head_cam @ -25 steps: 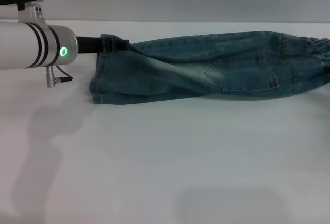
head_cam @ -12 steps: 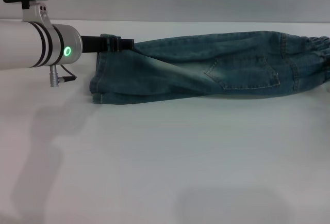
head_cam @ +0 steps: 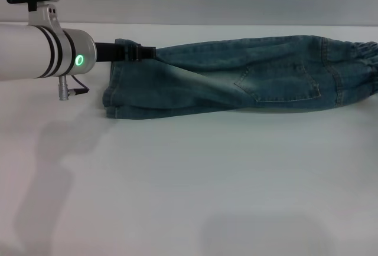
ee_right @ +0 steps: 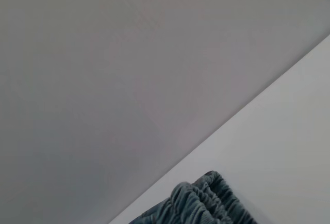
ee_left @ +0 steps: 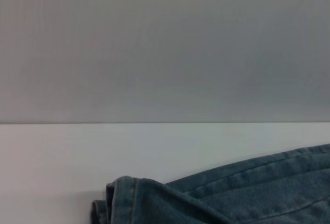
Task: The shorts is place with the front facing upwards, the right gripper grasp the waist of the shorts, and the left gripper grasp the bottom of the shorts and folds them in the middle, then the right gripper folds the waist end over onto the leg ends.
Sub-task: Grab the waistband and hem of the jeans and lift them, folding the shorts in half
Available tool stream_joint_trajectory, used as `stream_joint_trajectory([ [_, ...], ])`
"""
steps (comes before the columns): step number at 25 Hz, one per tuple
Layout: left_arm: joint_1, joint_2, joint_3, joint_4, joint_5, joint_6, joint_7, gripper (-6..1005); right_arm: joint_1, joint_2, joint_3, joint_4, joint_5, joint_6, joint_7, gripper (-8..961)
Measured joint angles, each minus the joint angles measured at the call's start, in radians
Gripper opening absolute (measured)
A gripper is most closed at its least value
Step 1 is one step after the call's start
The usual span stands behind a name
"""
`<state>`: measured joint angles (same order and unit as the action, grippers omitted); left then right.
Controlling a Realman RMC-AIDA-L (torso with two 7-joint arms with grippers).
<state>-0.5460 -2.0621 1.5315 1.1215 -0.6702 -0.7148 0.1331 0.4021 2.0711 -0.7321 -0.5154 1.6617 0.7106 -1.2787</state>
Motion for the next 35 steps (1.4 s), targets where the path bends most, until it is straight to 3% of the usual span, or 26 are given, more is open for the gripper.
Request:
stream_joint_trajectory([
  [23, -0.001, 0.002, 0.001, 0.000, 0.000, 0.002, 0.016, 827, 0.020, -0.003, 0.000, 0.024, 0.021, 0.004, 0.021, 667],
  [33, 0.001, 0.002, 0.001, 0.000, -0.003, 0.000, 0.019, 827, 0.016, -0.019, -0.008, 0.024, 0.010, 0.003, 0.109, 622],
  [35, 0.003, 0.002, 0.001, 0.000, -0.010, 0.000, 0.025, 827, 0.013, -0.019, -0.008, 0.021, 0.009, 0.003, 0.115, 578],
])
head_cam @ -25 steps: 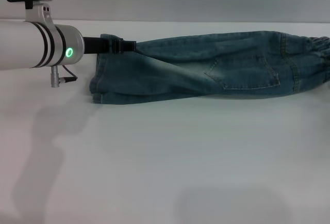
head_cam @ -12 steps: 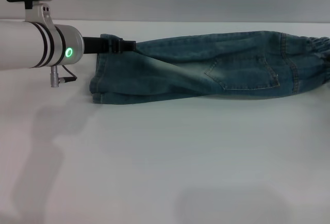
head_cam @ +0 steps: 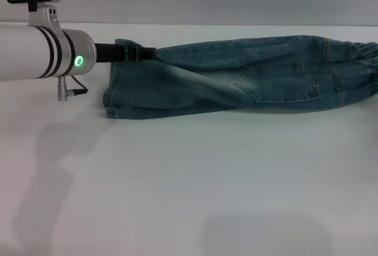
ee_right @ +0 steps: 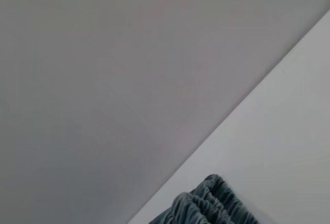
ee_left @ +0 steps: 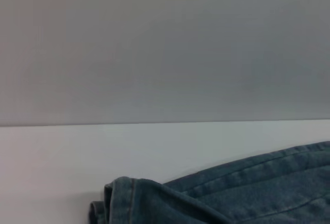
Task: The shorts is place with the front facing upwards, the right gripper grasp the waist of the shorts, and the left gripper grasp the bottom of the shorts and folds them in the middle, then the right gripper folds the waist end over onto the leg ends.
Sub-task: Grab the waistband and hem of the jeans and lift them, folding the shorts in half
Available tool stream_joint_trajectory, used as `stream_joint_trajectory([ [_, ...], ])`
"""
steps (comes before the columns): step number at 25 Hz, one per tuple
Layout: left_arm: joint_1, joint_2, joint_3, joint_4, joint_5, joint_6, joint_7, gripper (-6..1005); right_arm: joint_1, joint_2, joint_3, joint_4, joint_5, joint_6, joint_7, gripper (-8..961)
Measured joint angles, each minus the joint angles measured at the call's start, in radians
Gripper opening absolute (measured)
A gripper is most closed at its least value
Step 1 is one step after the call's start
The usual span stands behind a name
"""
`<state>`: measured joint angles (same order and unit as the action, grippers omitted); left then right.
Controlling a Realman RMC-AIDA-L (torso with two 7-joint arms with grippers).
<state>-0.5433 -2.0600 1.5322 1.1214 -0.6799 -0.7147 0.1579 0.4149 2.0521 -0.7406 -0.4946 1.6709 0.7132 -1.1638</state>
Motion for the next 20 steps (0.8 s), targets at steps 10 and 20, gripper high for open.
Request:
stream_joint_trajectory([
  [10, 0.020, 0.001, -0.008, -0.005, -0.067, 0.004, 0.063, 827, 0.008, -0.008, 0.000, 0.003, -0.016, 0.003, 0.002, 282],
  [20, 0.024, 0.000, -0.004, 0.005, -0.070, 0.003, 0.078, 827, -0.032, 0.004, 0.012, -0.010, 0.049, 0.043, 0.005, -2],
])
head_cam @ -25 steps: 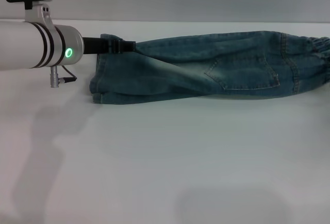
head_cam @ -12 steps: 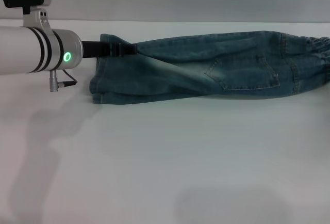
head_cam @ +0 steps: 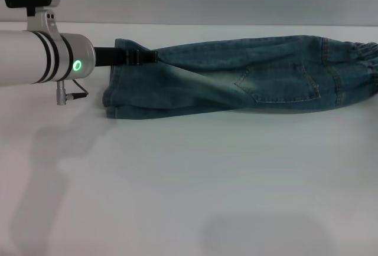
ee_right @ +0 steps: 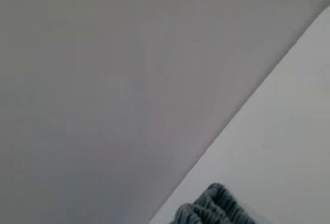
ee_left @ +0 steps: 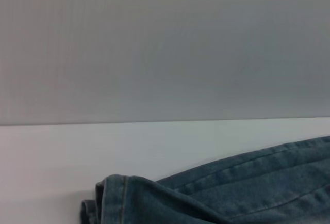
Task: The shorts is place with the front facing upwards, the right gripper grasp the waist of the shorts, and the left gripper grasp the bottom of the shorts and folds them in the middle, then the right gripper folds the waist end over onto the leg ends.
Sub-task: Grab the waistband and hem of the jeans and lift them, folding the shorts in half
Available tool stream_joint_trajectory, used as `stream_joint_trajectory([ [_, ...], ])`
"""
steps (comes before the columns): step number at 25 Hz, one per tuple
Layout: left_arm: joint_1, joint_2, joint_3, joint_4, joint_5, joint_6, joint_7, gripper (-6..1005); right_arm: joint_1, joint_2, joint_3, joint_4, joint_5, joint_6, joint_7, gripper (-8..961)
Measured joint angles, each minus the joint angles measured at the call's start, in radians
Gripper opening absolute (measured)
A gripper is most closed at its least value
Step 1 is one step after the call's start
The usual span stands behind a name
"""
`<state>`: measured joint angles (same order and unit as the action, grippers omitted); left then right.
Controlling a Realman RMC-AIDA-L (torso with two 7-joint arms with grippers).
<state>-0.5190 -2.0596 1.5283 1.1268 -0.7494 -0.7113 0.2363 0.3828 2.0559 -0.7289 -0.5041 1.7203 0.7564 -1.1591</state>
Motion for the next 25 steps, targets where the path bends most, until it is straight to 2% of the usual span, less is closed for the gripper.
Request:
stream_joint_trajectory([
  [3, 0.005, 0.000, 0.001, 0.010, 0.000, -0.001, 0.000, 827, -0.028, 0.002, 0.000, -0.018, 0.022, 0.049, 0.001, -1],
  [8, 0.006, 0.001, 0.002, 0.022, -0.001, -0.002, 0.001, 827, -0.049, 0.005, -0.002, -0.039, 0.025, 0.084, 0.004, 168],
  [19, 0.007, -0.001, 0.002, 0.030, -0.001, 0.000, 0.012, 827, -0.041, 0.003, -0.001, -0.029, 0.020, 0.076, 0.016, 393],
  [22, 0.007, 0.000, 0.000, 0.029, -0.001, 0.000, 0.013, 827, -0.032, 0.000, -0.001, -0.020, 0.018, 0.068, 0.018, 625],
  [25, 0.008, 0.001, -0.004, 0.027, 0.001, 0.001, 0.014, 827, -0.019, -0.003, 0.000, -0.010, 0.018, 0.055, 0.026, 660],
])
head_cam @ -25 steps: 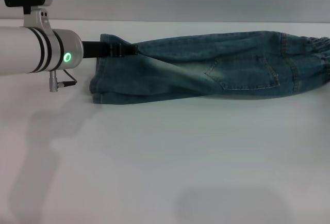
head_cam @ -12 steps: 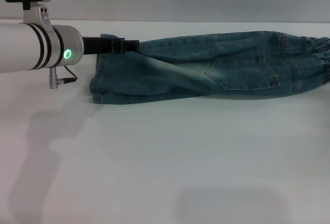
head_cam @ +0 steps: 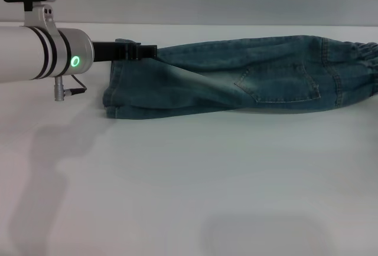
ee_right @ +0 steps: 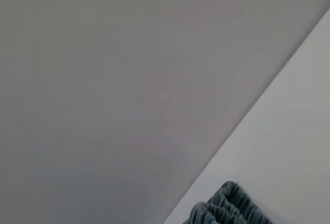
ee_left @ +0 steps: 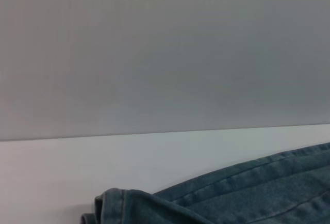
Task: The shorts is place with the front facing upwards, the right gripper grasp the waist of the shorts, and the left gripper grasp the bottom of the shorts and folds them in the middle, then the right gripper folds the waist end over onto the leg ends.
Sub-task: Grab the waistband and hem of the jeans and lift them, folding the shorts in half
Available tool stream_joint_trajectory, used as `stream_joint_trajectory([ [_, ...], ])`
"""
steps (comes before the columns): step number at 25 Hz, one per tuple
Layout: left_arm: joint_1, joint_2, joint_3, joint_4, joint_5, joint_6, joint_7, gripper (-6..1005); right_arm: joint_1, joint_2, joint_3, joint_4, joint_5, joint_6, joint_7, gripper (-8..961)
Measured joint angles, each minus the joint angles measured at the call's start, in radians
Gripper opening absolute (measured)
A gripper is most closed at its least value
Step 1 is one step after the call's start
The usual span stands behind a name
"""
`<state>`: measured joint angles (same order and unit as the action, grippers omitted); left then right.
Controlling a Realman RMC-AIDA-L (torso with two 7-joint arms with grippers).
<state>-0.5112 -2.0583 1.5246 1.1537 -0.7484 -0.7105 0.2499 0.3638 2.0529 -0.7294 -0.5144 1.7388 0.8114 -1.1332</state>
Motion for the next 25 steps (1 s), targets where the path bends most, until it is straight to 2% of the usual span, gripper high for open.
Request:
stream_joint_trajectory([
  [4, 0.000, 0.000, -0.001, -0.001, 0.001, 0.000, 0.000, 827, 0.022, -0.008, -0.002, 0.017, -0.001, -0.024, 0.032, 684],
  [10, 0.001, 0.000, 0.000, -0.002, 0.002, 0.002, 0.005, 827, 0.065, -0.032, -0.008, 0.074, -0.002, -0.042, 0.052, 683],
  [25, -0.002, 0.000, -0.002, -0.006, -0.002, 0.006, 0.012, 827, 0.112, -0.038, -0.014, 0.121, -0.027, -0.080, 0.051, 681],
])
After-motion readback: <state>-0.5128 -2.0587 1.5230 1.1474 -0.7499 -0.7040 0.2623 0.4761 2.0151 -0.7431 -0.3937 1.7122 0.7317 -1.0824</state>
